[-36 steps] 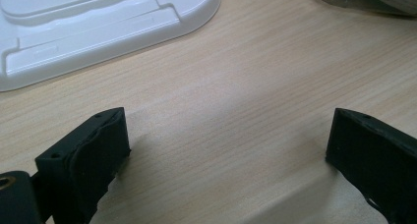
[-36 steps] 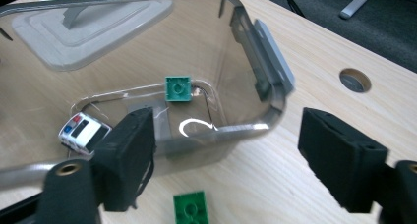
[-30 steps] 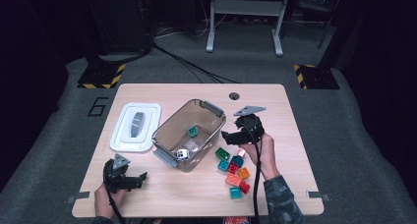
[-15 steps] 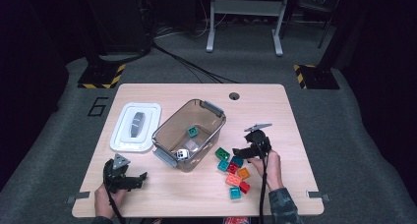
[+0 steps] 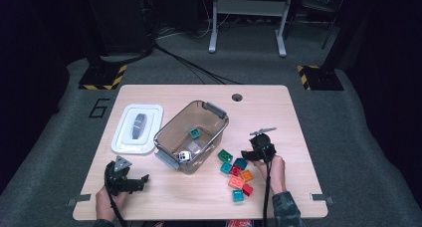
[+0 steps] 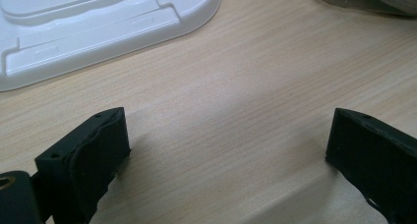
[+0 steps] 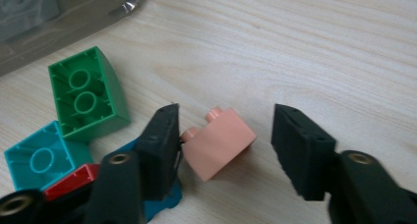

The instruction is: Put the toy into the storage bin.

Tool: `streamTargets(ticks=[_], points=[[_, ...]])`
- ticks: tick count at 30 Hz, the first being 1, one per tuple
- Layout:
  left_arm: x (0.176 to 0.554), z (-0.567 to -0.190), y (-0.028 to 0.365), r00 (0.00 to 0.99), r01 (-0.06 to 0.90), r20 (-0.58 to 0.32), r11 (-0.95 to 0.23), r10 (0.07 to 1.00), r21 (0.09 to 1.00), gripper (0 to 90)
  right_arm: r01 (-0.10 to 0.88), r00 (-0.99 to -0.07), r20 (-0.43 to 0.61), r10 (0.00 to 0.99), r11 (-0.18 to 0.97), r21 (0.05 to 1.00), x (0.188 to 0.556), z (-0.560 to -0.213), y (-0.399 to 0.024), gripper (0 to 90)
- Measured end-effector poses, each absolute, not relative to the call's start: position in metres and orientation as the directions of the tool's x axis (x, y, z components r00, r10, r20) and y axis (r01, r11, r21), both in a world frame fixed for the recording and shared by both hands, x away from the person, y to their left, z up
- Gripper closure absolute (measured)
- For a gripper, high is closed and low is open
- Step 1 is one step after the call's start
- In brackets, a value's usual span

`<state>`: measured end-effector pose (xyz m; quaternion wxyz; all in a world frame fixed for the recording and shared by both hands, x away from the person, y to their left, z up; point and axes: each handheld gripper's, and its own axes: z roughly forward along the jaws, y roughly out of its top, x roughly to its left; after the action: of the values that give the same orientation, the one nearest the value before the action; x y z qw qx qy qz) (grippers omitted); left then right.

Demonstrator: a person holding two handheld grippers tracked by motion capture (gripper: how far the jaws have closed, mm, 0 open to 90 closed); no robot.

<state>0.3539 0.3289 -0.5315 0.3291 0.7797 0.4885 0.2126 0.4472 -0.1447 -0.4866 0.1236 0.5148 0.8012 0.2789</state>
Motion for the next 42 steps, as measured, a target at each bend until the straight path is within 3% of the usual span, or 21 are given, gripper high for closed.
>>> streamTargets(ticks=[1,4,5,8,12,15,22,28,37,38,42], points=[[0.354,-0.532,0.329,0.431,0.621,0.011,-0.305,0.902,0.722,2.5,0.758,-0.441,0.088,0.893,0.318,0.570,0.448,-0.486,-0.146,52.5],[0.354,-0.532,0.329,0.431,0.619,0.012,-0.305,0.902,0.723,2.5,0.764,-0.439,0.096,0.893,0.315,0.563,0.449,-0.487,-0.150,53.9],[0.354,-0.532,0.329,0.431,0.621,0.011,-0.306,0.902,0.722,2.5,0.765,-0.439,0.092,0.894,0.318,0.559,0.449,-0.486,-0.151,63.5],[0.354,-0.532,0.329,0.431,0.620,0.011,-0.305,0.902,0.722,2.5,0.774,-0.418,0.078,0.905,0.310,0.552,0.450,-0.487,-0.153,60.5],[0.354,-0.531,0.329,0.433,0.621,0.011,-0.307,0.901,0.721,2.5,0.776,-0.412,0.082,0.907,0.303,0.553,0.450,-0.488,-0.154,63.5],[0.354,-0.531,0.329,0.433,0.621,0.011,-0.307,0.901,0.721,2.5,0.777,-0.418,0.079,0.905,0.312,0.548,0.452,-0.487,-0.154,56.4],[0.354,-0.531,0.329,0.433,0.623,0.009,-0.307,0.901,0.719,2.5,0.764,-0.412,0.059,0.909,0.310,0.566,0.459,-0.481,-0.150,55.8],[0.354,-0.532,0.329,0.431,0.619,0.012,-0.306,0.902,0.723,2.5,0.777,-0.416,0.048,0.908,0.328,0.538,0.468,-0.482,-0.146,66.2],[0.354,-0.532,0.329,0.432,0.621,0.010,-0.305,0.902,0.722,2.7,0.759,-0.422,0.036,0.906,0.331,0.561,0.467,-0.474,-0.147,66.9],[0.354,-0.532,0.329,0.431,0.620,0.011,-0.306,0.902,0.722,2.7,0.755,-0.421,0.031,0.907,0.331,0.566,0.466,-0.471,-0.146,71.5],[0.354,-0.532,0.329,0.432,0.620,0.011,-0.306,0.902,0.722,2.7,0.742,-0.434,0.042,0.900,0.331,0.583,0.463,-0.460,-0.146,72.0]])
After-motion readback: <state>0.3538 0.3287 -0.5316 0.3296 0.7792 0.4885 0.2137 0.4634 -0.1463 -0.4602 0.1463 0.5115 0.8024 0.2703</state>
